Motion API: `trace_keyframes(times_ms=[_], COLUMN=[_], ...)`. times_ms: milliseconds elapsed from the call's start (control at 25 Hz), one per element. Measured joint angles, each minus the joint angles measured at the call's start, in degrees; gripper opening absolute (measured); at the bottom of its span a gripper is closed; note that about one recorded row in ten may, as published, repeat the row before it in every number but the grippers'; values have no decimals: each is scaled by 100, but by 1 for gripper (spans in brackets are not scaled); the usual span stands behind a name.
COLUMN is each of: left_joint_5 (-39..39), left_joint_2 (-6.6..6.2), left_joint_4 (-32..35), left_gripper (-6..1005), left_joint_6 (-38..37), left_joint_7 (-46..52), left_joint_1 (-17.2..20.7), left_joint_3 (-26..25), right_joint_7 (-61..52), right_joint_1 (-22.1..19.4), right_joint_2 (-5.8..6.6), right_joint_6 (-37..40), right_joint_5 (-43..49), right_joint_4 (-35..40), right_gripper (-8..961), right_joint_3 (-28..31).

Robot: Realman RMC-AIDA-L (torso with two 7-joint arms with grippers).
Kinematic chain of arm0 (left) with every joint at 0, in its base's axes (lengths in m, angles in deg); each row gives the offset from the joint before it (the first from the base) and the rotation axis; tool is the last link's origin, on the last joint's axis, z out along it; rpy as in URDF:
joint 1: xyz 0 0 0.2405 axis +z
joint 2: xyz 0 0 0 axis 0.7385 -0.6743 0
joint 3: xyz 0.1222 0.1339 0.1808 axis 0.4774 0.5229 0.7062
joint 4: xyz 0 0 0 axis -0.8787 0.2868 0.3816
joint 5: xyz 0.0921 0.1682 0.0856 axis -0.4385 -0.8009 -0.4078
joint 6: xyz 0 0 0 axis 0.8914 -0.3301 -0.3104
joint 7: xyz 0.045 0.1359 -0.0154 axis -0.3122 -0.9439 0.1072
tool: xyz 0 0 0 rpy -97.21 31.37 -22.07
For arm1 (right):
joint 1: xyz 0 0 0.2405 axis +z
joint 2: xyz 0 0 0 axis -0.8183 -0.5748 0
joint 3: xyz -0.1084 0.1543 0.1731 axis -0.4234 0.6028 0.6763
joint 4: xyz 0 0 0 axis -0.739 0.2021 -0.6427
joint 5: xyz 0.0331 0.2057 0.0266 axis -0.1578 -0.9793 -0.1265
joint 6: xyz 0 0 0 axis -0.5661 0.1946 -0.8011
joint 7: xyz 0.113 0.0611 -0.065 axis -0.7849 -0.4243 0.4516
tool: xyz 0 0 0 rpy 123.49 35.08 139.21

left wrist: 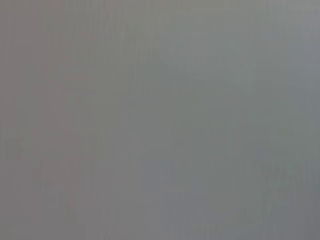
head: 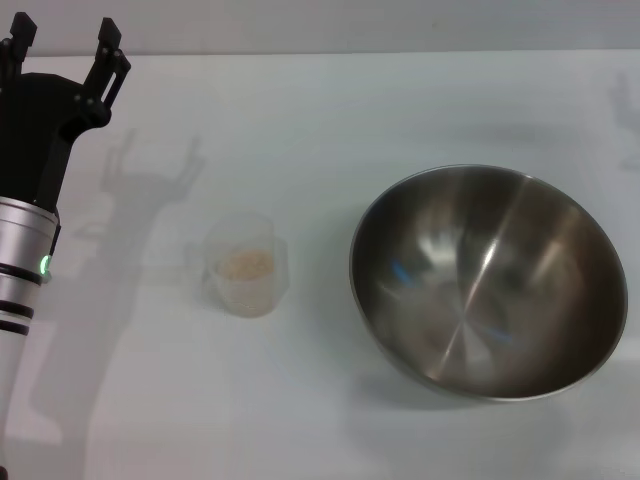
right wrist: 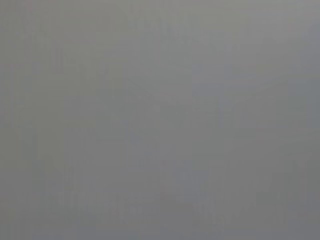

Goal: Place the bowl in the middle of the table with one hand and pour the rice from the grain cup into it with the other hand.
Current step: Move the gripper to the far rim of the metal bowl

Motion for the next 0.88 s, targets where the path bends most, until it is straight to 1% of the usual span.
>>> trace_keyframes(times_ms=[440, 600, 680, 720, 800, 840, 880], left_joint_5=[0, 0, 0, 0, 0, 0, 0], left_joint_2=[0, 0, 0, 0, 0, 0, 0], left_joint_4=[-9, -28, -34, -34, -19, -19, -15], left_gripper=[871, 870, 870, 870, 870, 870, 870], left_joint_6=[0, 0, 0, 0, 0, -1, -1], left_joint_7=[4, 4, 4, 4, 4, 4, 4], left_joint_1=[3, 16, 23, 23, 32, 34, 36], left_joint_3=[11, 38, 55, 55, 63, 64, 64], right_joint_7=[238, 738, 1179, 1179, 1356, 1357, 1340], right_joint_1=[1, 7, 12, 12, 11, 10, -29], right_joint_2=[-5, -5, -5, -5, -6, -2, 12], right_joint_6=[3, 2, -9, -9, -108, -276, -749], right_joint_5=[103, 308, 423, 423, 429, 431, 431], right_joint_4=[2, 36, 168, 168, 328, 457, 787], right_gripper=[732, 732, 732, 732, 732, 731, 731], right_joint_3=[-7, -6, 3, 3, 22, 27, 36])
